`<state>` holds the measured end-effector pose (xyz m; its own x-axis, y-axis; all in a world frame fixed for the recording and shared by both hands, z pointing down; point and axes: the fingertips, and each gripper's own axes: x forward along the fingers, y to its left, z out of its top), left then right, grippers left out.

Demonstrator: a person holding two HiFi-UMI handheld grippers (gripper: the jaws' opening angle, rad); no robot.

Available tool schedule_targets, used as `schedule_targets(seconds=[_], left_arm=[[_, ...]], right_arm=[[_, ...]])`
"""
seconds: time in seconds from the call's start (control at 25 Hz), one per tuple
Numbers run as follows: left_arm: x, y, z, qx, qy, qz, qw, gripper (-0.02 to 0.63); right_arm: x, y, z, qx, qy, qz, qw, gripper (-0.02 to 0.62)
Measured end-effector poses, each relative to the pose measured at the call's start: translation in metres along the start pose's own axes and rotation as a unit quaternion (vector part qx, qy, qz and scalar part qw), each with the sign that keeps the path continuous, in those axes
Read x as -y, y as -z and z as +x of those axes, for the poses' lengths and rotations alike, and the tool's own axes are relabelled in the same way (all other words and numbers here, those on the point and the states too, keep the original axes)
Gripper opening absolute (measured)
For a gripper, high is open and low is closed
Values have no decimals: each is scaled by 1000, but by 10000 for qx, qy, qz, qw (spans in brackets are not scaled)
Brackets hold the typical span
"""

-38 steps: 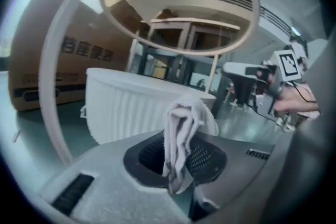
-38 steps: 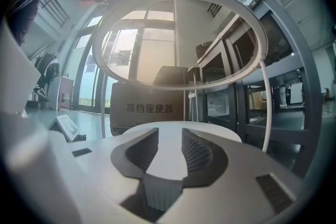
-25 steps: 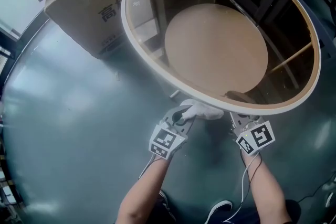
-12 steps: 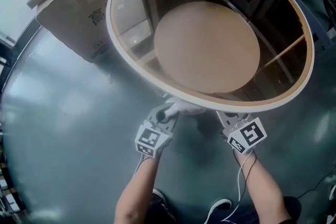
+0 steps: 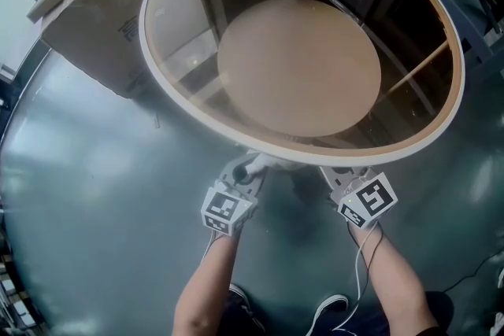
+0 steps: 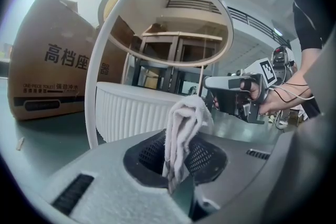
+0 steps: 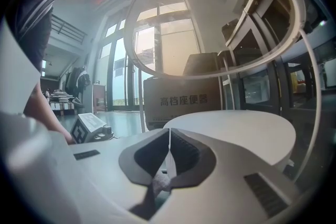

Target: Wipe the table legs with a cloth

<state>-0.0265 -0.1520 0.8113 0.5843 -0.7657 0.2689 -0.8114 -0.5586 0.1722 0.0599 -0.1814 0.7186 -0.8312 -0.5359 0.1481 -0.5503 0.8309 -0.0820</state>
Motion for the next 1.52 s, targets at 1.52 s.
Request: schedule_targets(seconds=[1.52], left_arm=[[-23,-78,12,127,-541,641,9964,40]], right_arm=[[57,-16,-38,346,808,-31,9961,9]])
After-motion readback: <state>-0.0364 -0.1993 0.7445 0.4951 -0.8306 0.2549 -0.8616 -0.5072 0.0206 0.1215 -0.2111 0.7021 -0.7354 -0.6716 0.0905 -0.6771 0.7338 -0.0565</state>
